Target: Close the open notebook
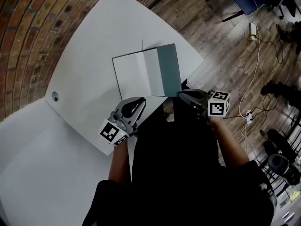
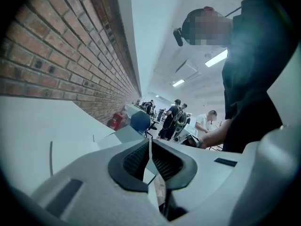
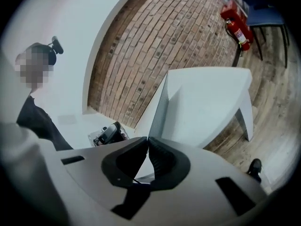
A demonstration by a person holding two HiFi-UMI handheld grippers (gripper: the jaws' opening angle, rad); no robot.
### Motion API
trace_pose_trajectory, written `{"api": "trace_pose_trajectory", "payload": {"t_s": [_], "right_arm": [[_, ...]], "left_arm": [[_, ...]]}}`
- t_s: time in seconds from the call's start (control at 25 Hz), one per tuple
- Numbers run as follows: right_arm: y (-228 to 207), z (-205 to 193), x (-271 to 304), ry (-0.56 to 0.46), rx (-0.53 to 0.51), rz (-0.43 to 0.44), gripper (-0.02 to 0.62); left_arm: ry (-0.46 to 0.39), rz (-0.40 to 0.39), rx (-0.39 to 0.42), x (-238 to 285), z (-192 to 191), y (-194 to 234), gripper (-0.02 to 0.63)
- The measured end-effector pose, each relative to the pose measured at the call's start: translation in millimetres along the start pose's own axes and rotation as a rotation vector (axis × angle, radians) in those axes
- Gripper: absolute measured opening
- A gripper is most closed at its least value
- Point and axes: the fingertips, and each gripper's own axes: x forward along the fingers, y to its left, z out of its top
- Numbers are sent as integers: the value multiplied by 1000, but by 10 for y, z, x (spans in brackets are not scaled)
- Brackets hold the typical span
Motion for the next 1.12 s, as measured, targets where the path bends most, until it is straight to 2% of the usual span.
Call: {"api": "trace_pose_trajectory", "payload": {"t_s": [0.24, 0.56, 0.72, 1.0, 1.12], "right_arm": [[433, 63, 173, 73, -172, -18, 23], [915, 20, 688, 162, -300, 27, 28], [1042, -33, 978, 209, -342, 45, 34], [1056, -162, 1477, 321, -348, 63, 38], [1001, -251, 1687, 377, -377, 58, 42]], "left_arm": [[-72, 17, 19, -296, 114, -1, 17], [-125, 65, 9, -816, 44, 11, 17], [-143, 89, -5, -1046, -22, 9, 17], [-153, 164, -63, -1351, -138, -11, 17], [-197, 198, -48, -1491, -207, 28, 17]]}}
